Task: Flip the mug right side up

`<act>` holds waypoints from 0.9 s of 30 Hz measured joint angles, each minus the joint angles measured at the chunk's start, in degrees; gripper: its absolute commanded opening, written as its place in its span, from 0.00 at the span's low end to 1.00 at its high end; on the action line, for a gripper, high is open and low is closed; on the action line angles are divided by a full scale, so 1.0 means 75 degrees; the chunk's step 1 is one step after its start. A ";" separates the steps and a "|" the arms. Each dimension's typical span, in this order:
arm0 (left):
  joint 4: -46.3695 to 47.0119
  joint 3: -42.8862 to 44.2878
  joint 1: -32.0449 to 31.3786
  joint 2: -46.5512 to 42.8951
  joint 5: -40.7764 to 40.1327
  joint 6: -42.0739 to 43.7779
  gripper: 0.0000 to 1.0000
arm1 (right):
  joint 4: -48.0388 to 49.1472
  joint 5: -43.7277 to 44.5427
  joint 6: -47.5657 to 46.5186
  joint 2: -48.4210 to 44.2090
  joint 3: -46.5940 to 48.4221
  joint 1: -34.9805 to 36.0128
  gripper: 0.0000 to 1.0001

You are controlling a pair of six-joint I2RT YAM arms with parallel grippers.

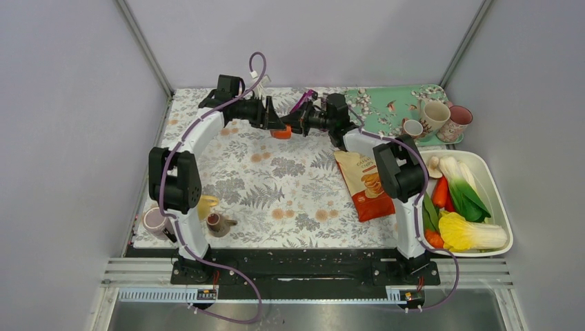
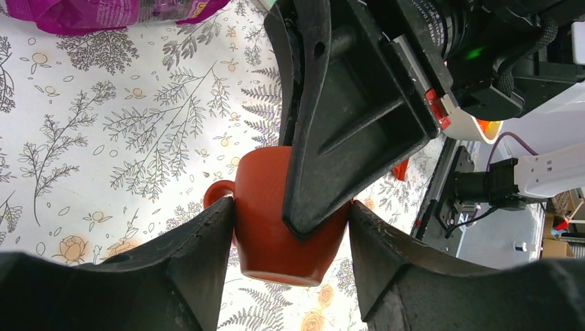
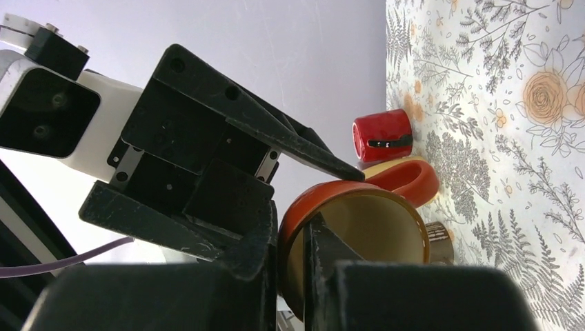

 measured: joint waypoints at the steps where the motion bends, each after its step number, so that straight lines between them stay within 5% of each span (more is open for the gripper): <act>1: 0.0000 0.0012 0.0000 0.0000 0.0009 0.0038 0.38 | 0.0000 -0.0061 -0.0020 0.0000 0.0000 0.0000 0.00; 4: -0.0172 0.0087 -0.0003 0.0000 -0.0009 0.0259 0.97 | -0.0052 -0.0140 -0.0195 -0.0026 0.0000 -0.0032 0.00; 8: -0.0624 0.0256 0.0006 -0.0012 -0.0306 0.0702 0.99 | -0.0892 -0.0064 -0.1218 -0.0353 0.0000 -0.0204 0.00; 12: -0.1259 0.0551 0.0201 -0.0012 -0.0956 0.1183 0.99 | -0.3535 0.0475 -0.3891 -0.1040 0.0434 -0.0851 0.00; 19: -0.2611 0.1600 0.0449 -0.0026 -0.2264 0.2320 0.99 | -0.7866 0.3316 -0.8821 -0.1460 0.2664 -0.2063 0.00; 27: -0.3343 0.1078 0.0399 -0.0213 -0.3281 0.3144 0.99 | -1.0188 0.5875 -1.1427 0.0079 0.4771 -0.2827 0.00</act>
